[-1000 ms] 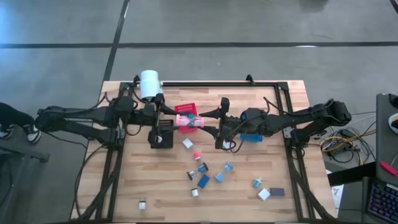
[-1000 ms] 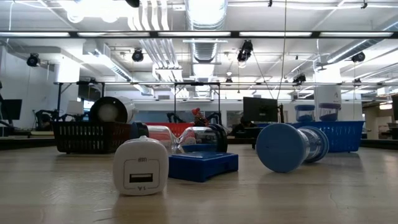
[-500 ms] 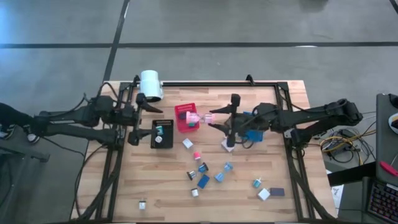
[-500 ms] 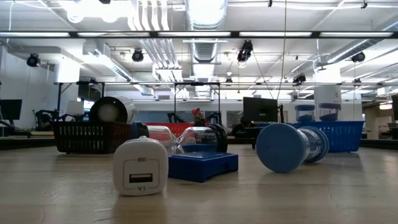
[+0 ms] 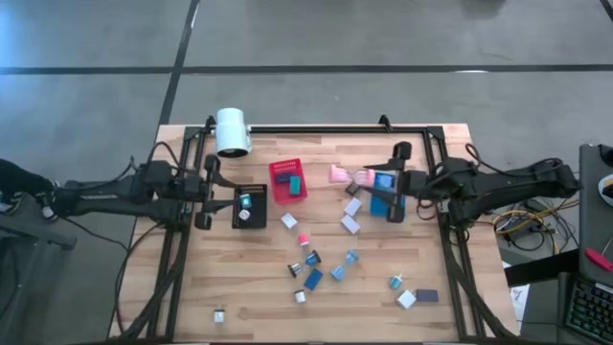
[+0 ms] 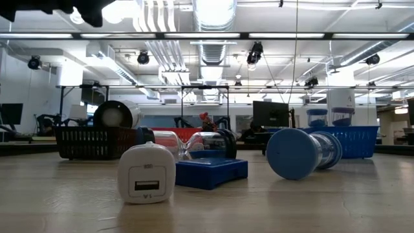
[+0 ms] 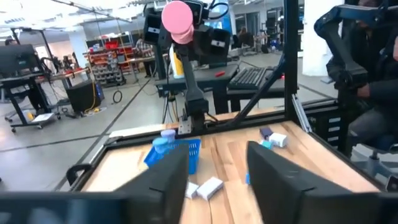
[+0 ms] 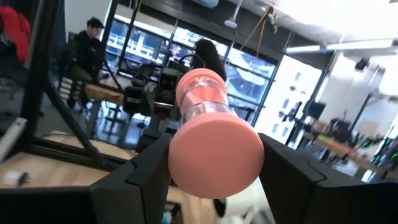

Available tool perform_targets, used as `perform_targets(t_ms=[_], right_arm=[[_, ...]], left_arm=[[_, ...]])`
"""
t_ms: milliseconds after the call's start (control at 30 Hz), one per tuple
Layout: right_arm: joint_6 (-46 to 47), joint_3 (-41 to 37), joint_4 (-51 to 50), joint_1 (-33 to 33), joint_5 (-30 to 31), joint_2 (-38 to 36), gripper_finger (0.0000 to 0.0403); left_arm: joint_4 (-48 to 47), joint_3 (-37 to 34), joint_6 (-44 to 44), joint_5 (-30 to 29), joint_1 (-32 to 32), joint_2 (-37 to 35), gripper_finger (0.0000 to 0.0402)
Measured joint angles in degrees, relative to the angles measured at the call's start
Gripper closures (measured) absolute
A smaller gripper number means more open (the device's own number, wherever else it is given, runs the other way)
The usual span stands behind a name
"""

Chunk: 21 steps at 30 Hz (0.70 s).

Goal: Pick & Place Office items
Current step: Put the pink hourglass into the blue bin

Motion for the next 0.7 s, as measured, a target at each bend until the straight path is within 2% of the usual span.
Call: perform_targets(t_ms=[233, 433, 700], right_arm=[[7.6, -9.4, -2.0, 0.0, 0.6, -11.0, 0.0207], [11.4, -18.0, 0.7, 0.0, 4.0, -20.6, 0.0207], [17.3, -27.2, 1.3, 0.0, 8.1, -29.8, 0.0207]], left_arm=[[-0.1, -4.0, -0.9, -2.7, 0.3, -1.1, 0.0386], [-0.1, -5.7, -1.4, -2.7, 0.3, -1.7, 0.0383], [-0.2, -8.8, 0.6, -2.7, 0.3, -3.5, 0.0385]])
